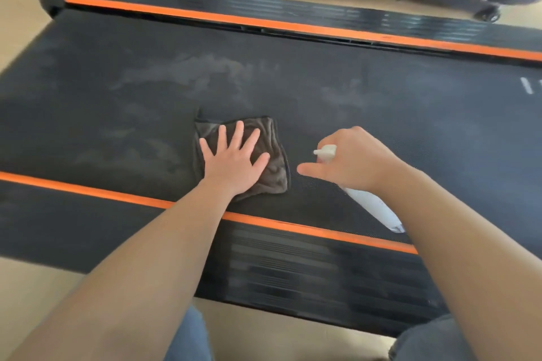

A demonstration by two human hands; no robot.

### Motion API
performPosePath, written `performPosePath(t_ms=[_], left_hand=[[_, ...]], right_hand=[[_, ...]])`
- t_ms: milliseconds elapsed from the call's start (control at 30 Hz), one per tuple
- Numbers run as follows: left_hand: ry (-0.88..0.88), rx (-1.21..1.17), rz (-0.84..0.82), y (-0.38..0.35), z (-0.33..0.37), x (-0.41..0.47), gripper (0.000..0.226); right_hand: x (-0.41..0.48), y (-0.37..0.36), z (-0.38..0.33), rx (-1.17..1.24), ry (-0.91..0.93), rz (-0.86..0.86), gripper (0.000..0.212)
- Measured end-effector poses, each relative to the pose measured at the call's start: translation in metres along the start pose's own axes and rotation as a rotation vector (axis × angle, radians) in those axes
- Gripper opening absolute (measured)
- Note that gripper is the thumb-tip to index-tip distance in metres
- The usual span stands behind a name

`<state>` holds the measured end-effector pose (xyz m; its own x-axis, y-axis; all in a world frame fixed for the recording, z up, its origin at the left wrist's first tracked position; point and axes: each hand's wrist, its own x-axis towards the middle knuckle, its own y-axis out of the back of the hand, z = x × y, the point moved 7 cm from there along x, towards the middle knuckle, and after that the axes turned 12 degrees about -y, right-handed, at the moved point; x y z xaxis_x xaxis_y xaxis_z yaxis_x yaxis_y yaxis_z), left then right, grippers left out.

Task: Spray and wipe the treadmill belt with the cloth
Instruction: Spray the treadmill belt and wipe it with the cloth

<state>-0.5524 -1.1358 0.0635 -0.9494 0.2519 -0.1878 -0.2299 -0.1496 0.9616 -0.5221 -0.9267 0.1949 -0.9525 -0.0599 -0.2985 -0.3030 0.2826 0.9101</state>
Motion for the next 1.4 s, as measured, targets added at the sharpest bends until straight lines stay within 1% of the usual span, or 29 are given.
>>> performPosePath(t_ms=[67,133,167,233,267,300,367,433,500,533,600,633,700,733,767,833,900,967,1033,1100,1167,1233,1333,1367,1400], left_hand=[[0.118,-0.008,0.007,0.008,-0.038,-0.010,0.069],[0.230,-0.031,0.028,0.013,-0.069,-0.019,0.069],[0.280,-0.045,0.033,0.014,-0.079,-0.023,0.069],[0.351,-0.076,0.044,0.016,-0.098,-0.029,0.069],[0.357,-0.082,0.045,0.016,-0.100,-0.030,0.069],[0.353,-0.081,0.047,0.017,-0.099,-0.029,0.069],[0.340,-0.064,0.047,0.017,-0.094,-0.027,0.070],[0.316,-0.043,0.046,0.015,-0.088,-0.026,0.072],[0.239,-0.014,0.055,0.013,-0.073,-0.022,0.074],[0.173,0.001,0.061,0.012,-0.062,-0.020,0.074],[-0.011,0.033,0.049,0.007,-0.031,-0.016,0.077],[-0.122,0.049,0.032,0.003,-0.014,-0.015,0.080],[-0.317,0.094,-0.007,-0.005,0.010,-0.016,0.079],[-0.375,0.105,-0.017,-0.006,0.015,-0.016,0.076],[-0.396,0.101,-0.022,-0.006,0.015,-0.016,0.073],[-0.364,0.072,-0.014,-0.001,0.004,-0.017,0.071],[-0.295,0.049,0.008,0.007,-0.014,-0.017,0.070],[-0.223,0.016,0.023,0.011,-0.035,-0.018,0.069],[-0.158,-0.005,0.024,0.014,-0.062,-0.020,0.067],[-0.078,-0.017,0.027,0.019,-0.097,-0.025,0.066],[0.015,-0.020,0.034,0.025,-0.136,-0.034,0.065],[0.097,-0.020,0.025,0.027,-0.159,-0.042,0.066],[0.174,0.001,-0.004,0.024,-0.142,-0.042,0.071],[0.173,-0.006,-0.015,0.022,-0.129,-0.039,0.073],[0.134,-0.013,-0.031,0.019,-0.111,-0.035,0.075]], right_hand=[[0.003,-0.010,-0.011,0.093,0.001,-0.065,0.040],[0.003,-0.013,-0.023,0.121,0.009,-0.078,0.041],[0.004,-0.015,-0.027,0.099,0.022,-0.070,0.040],[0.005,-0.018,-0.046,-0.005,0.072,-0.027,0.033],[0.005,-0.018,-0.052,-0.022,0.076,-0.021,0.031],[0.006,-0.019,-0.056,-0.005,0.069,-0.046,0.033],[0.008,-0.023,-0.062,0.076,0.077,-0.090,0.040],[0.009,-0.026,-0.068,0.105,0.076,-0.095,0.040],[0.009,-0.028,-0.071,0.016,0.056,-0.049,0.042],[0.009,-0.027,-0.074,-0.035,0.056,-0.017,0.044],[0.009,-0.026,-0.078,-0.025,0.074,0.031,0.052],[0.009,-0.026,-0.079,0.026,0.079,0.022,0.051],[0.010,-0.030,-0.081,0.132,0.086,-0.064,0.042],[0.010,-0.032,-0.082,0.167,0.088,-0.101,0.037],[0.009,-0.033,-0.083,0.192,0.086,-0.111,0.036],[0.009,-0.033,-0.086,0.204,0.083,-0.074,0.041],[0.007,-0.031,-0.092,0.164,0.092,-0.019,0.055],[0.006,-0.032,-0.098,0.155,0.102,-0.022,0.060],[0.008,-0.036,-0.104,0.173,0.089,-0.084,0.058],[0.010,-0.042,-0.116,0.144,0.115,-0.137,0.052],[0.013,-0.046,-0.133,0.105,0.166,-0.146,0.049],[0.016,-0.051,-0.149,0.069,0.194,-0.152,0.048],[0.022,-0.051,-0.168,0.040,0.218,-0.105,0.049],[0.024,-0.048,-0.176,0.054,0.221,-0.082,0.049],[0.026,-0.043,-0.182,0.073,0.220,-0.075,0.049]])
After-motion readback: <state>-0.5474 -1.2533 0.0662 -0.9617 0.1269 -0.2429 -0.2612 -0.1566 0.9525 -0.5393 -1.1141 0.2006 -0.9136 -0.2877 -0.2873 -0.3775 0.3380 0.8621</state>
